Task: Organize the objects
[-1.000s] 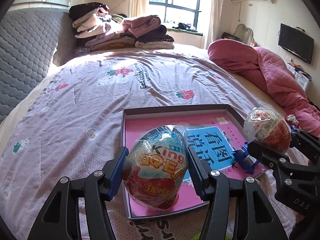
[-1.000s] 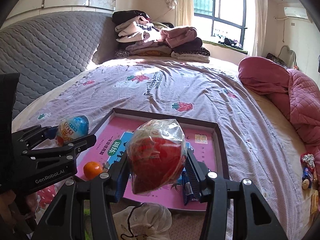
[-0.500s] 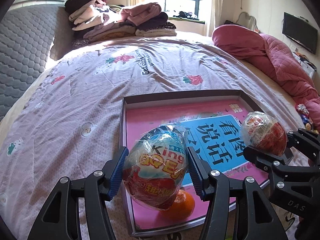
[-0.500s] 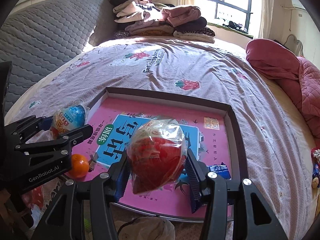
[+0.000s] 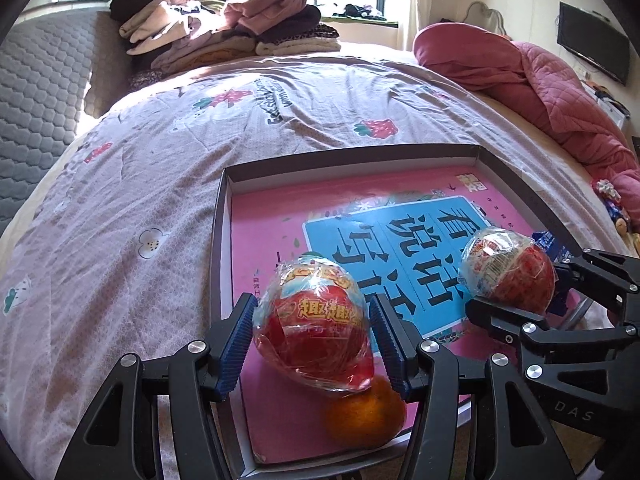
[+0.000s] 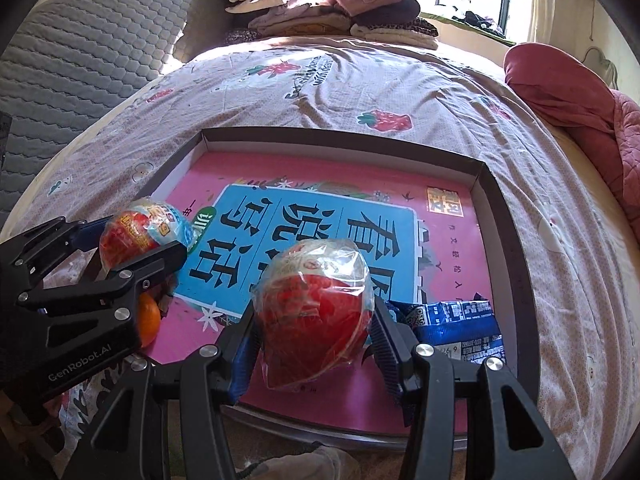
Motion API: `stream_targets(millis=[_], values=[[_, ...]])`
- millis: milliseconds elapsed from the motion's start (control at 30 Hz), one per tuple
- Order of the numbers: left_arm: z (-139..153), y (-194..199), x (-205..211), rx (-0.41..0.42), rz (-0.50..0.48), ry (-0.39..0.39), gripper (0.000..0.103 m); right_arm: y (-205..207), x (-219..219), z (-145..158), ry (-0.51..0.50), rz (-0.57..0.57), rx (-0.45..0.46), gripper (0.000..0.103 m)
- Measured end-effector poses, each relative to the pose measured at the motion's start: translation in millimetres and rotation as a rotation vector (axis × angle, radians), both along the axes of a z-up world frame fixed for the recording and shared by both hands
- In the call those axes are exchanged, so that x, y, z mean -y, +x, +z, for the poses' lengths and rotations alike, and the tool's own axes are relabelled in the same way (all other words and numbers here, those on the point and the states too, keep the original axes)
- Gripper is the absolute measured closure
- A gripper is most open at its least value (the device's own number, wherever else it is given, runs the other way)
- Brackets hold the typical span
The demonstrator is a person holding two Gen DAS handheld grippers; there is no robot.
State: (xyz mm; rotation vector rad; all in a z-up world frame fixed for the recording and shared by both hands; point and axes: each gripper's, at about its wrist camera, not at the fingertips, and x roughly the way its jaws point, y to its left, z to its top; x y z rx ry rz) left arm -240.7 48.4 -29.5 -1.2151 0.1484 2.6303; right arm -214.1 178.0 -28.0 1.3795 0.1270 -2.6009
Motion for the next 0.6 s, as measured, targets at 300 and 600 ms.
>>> stream_targets(millis=[300, 600], values=[[-5.2, -2.3, 1.8, 0.022, 0.008, 0.008, 0.043, -2.3, 3.5, -6.8, 0.014, 0.012, 0.023, 0.051], [-4.0, -2.1, 3.4, 0.025, 0.017, 0.013, 0.043, 0.0, 3.7, -5.0, 0.017, 0.011, 0.033, 0.051]])
